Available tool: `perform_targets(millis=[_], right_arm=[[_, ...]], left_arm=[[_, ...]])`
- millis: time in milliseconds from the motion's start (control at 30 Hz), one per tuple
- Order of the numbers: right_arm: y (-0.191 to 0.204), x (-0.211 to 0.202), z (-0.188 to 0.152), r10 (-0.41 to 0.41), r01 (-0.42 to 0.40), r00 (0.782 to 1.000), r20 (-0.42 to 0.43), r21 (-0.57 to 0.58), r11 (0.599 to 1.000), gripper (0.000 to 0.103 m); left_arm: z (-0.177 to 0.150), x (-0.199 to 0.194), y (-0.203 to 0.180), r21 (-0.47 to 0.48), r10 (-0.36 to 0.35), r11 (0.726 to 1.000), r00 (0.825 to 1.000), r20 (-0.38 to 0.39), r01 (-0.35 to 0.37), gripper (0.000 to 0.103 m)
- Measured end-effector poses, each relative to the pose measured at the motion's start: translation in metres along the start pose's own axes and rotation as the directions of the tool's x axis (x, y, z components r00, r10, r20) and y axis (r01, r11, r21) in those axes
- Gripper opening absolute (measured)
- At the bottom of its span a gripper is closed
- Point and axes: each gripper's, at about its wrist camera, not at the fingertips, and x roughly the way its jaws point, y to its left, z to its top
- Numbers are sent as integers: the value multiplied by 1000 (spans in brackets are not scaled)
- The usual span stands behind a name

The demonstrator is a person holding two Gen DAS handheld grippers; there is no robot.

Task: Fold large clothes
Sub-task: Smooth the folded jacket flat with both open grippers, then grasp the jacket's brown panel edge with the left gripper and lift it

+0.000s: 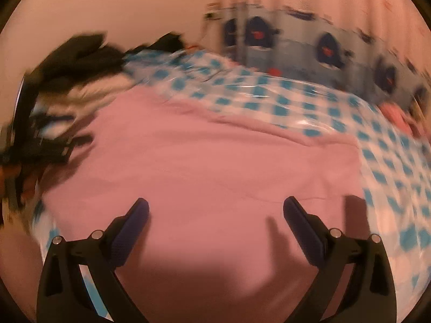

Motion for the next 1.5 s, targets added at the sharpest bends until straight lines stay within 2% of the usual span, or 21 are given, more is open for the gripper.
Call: perform_targets(millis=[67,133,200,567,667,733,767,833,900,967,1033,1067,1100,1167,1233,1267,1300,1333,1433,1467,1500], right_arm=[[10,13,-5,0,-3,998,-57,-48,999,96],[9,24,-12,9,-12,995,-98,-28,1000,96],[4,27,-17,29,-28,996,-88,14,1000,96],[16,15,-10,-10,10,991,-130,-7,1000,96],[33,-4,-4,0,-5,996,-85,-55,998,96],[53,-14,1,16,-22,999,-52,-119,993,96],[71,-18,4,33,-41,999,-42,-184,982,96],[102,-18,6,55,-67,997,-49,-305,950,96],[134,-13,3,62,-83,996,-61,-431,899,96],[168,-1,-2,53,-88,995,-79,-552,829,96],[186,13,-6,10,-61,996,-84,-624,779,96],[192,22,-8,-18,-43,996,-87,-650,759,96],[197,34,-9,-41,-38,994,-103,-665,746,96],[194,49,-3,-59,-41,989,-133,-641,766,96],[183,50,6,-39,-52,989,-145,-576,816,96],[173,48,14,-9,-71,988,-154,-502,862,96],[166,47,19,10,-81,988,-156,-452,888,96],[157,45,23,28,-89,987,-158,-395,914,96],[149,42,29,57,-106,985,-162,-312,944,96],[147,41,29,59,-106,985,-161,-298,949,96],[144,41,31,65,-108,985,-162,-278,954,96]], left_arm=[[0,-7,1,-4,-3,1000,1000,11,3,86],[1,-17,3,-8,-10,1000,1000,25,10,86],[2,-27,3,-10,-19,1000,999,39,20,86],[9,-71,10,-21,-52,998,993,103,54,86],[10,-81,11,-23,-66,997,992,106,68,86],[10,-84,17,-49,-110,992,990,83,115,86],[8,-83,26,-95,-168,980,984,52,173,86],[1,-78,47,-214,-267,941,964,1,261,86],[-17,-65,84,-413,-386,846,922,-39,337,86],[-39,-53,115,-557,-445,756,894,-50,345,86],[-64,-46,144,-670,-479,667,877,-49,327,86],[-76,-45,156,-706,-485,635,873,-47,314,86],[-85,-45,164,-729,-485,616,873,-51,299,86],[-98,-44,171,-755,-503,584,863,-50,297,86],[-109,-42,172,-783,-534,545,844,-47,301,86],[-112,-39,169,-791,-553,530,832,-48,306,86],[-112,-36,166,-795,-566,520,823,-47,312,86],[-114,-32,159,-803,-593,497,804,-38,329,86],[-108,-20,141,-812,-649,443,761,2,380,86],[-104,-16,136,-810,-653,441,758,5,386,90],[-99,-10,129,-810,-639,451,769,-1,374,94]])
